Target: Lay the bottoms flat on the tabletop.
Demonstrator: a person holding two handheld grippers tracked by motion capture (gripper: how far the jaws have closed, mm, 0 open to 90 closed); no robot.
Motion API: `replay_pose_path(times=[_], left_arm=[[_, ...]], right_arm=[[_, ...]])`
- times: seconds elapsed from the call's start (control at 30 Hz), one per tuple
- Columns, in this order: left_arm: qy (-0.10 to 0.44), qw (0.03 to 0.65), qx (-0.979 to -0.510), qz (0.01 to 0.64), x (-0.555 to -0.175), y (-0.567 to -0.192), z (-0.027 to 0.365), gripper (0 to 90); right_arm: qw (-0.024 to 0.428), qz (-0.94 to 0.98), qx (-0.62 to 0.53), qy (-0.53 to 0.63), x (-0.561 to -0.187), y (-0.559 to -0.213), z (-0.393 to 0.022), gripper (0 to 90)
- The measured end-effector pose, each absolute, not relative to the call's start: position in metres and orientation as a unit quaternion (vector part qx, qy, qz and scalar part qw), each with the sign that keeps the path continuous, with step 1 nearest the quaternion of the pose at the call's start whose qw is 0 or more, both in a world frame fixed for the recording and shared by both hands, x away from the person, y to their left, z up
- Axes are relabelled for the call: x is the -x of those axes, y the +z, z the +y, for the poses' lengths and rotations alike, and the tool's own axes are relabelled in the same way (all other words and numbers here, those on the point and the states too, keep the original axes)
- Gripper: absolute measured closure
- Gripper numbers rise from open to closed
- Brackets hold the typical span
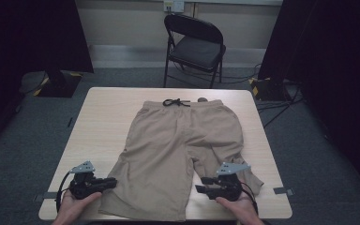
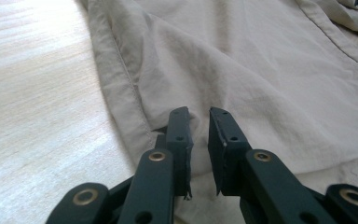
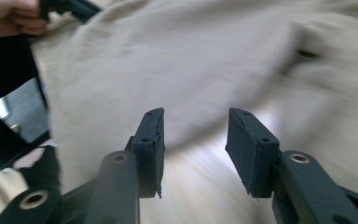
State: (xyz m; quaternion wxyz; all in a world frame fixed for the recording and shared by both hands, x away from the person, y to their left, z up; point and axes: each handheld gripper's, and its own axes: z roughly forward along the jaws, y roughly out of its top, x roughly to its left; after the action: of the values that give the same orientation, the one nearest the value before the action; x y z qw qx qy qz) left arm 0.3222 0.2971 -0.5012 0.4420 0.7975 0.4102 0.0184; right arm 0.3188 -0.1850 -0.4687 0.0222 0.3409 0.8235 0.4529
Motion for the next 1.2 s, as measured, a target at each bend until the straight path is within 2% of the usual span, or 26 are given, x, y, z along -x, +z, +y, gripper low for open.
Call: replay_pose_path(times=[0.07,0.13,0.37,0.47,0.57,0.63,0.9,1.2], left_arm=[[0.012,0.441,-0.795,0.417,-0.323,-0.5,0.296,76.2],[0.005,0.441,-0.794,0.419,-0.324,-0.498,0.294,66.7],[0.01,0.498,-0.763,0.413,-0.323,-0.477,0.285,62.4],[0.012,0.508,-0.761,0.403,-0.324,-0.468,0.274,61.1],[0.011,0.51,-0.764,0.395,-0.325,-0.464,0.264,60.4],[0.005,0.512,-0.766,0.389,-0.326,-0.462,0.259,59.8],[-0.011,0.514,-0.769,0.38,-0.339,-0.457,0.24,55.7],[-0.022,0.538,-0.759,0.367,-0.348,-0.448,0.223,54.1]], right_arm=[[0.035,0.823,-0.354,0.442,-0.318,-0.471,-0.198,51.7],[0.049,0.822,-0.373,0.428,-0.319,-0.477,-0.209,47.9],[0.068,0.829,-0.393,0.392,-0.33,-0.489,-0.215,43.9],[0.088,0.838,-0.379,0.384,-0.329,-0.489,-0.208,53.7],[0.096,0.842,-0.366,0.385,-0.329,-0.491,-0.202,75.5],[0.086,0.845,-0.362,0.385,-0.33,-0.491,-0.199,88.6],[0.044,0.83,-0.341,0.439,-0.336,-0.474,-0.188,90.0],[0.025,0.82,-0.282,0.498,-0.354,-0.43,-0.135,89.0]])
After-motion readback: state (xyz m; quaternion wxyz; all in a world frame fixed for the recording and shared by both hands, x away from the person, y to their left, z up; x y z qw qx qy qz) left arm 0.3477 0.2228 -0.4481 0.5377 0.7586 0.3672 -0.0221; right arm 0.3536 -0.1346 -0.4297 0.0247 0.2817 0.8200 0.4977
